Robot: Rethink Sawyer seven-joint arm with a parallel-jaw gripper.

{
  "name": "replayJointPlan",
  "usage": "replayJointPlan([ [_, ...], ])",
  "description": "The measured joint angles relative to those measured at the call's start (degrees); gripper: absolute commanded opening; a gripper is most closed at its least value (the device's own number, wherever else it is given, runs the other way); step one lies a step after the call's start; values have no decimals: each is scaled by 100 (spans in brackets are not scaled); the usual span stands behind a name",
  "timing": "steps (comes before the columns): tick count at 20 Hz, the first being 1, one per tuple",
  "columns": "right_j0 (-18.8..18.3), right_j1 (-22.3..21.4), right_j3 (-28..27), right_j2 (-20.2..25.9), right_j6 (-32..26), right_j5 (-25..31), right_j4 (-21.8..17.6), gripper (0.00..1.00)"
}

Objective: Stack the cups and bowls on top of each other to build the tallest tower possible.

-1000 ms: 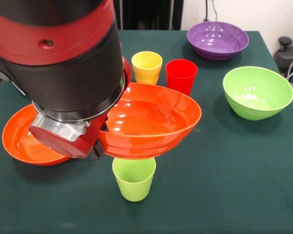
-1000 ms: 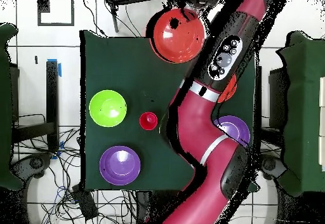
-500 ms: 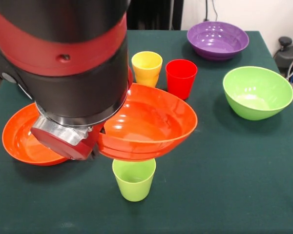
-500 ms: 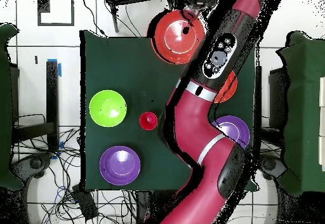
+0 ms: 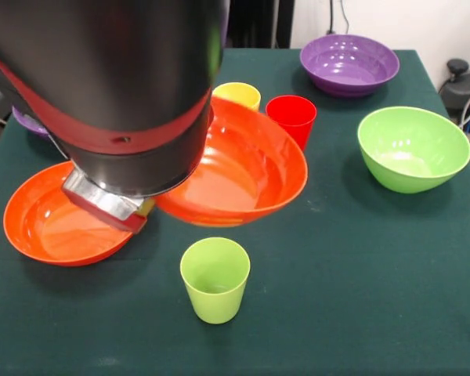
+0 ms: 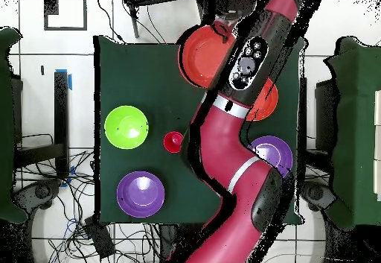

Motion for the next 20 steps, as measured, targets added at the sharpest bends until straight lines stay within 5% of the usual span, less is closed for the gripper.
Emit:
replayJointPlan([
  [11,6,36,-1,91,0,990,-675,0],
  [20,1,356,-57,844,0,1362,-694,0],
])
